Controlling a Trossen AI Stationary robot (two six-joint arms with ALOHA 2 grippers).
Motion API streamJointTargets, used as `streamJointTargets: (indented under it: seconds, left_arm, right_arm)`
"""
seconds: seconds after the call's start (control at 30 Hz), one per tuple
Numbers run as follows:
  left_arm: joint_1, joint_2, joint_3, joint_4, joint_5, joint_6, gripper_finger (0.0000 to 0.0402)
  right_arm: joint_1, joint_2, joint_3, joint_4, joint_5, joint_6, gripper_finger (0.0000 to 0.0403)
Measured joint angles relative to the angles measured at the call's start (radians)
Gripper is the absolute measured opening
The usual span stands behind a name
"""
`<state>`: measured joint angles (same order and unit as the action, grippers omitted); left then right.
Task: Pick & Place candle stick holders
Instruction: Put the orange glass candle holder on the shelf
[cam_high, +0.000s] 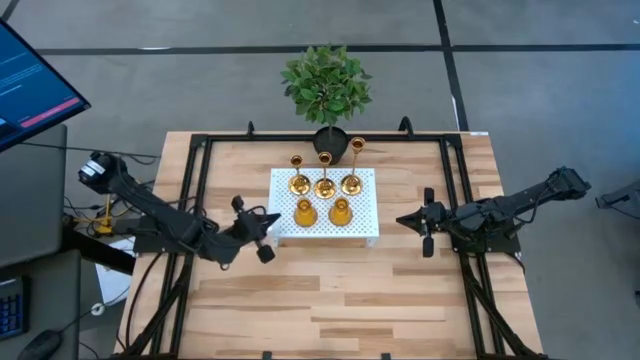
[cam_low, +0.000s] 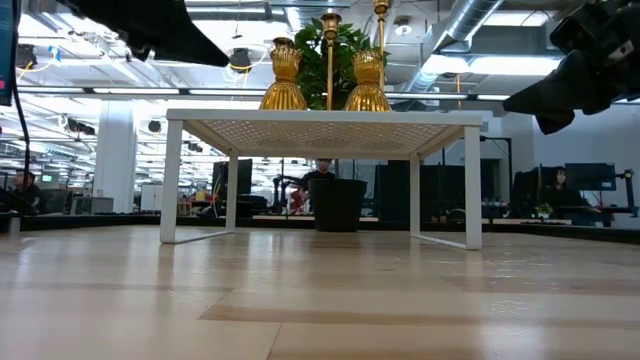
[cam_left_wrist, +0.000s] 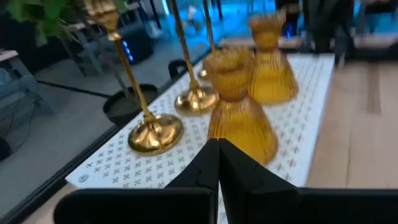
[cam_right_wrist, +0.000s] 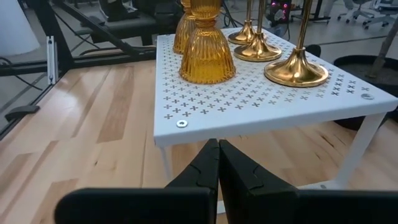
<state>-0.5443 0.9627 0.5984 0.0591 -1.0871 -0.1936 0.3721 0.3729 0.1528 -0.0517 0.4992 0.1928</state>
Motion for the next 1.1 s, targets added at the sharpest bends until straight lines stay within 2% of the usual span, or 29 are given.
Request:
streamJointTargets:
  seconds: [0.17, 0.4, 0.57, 1.1]
  left_arm:
    - [0.026, 0.021, -0.076, 0.219, -0.005, 0.055, 0.0004]
    - [0.071, 0.096, -0.081, 0.333, 0.087, 0.061, 0.0003]
    - [0.096, 0.131, -0.081, 0.355, 0.097, 0.062, 0.0004]
    - [0.095, 0.132, -0.081, 0.375, 0.13, 0.058, 0.0005]
  right_arm:
    - [0.0, 0.0, 0.0, 0.0, 0.0, 0.018, 0.0]
    - [0.0, 0.0, 0.0, 0.003, 0.0, 0.018, 0.0]
    - [0.0, 0.0, 0.0, 0.003, 0.0, 0.019, 0.0]
    - [0.0, 0.0, 0.0, 0.0, 0.0, 0.019, 0.0]
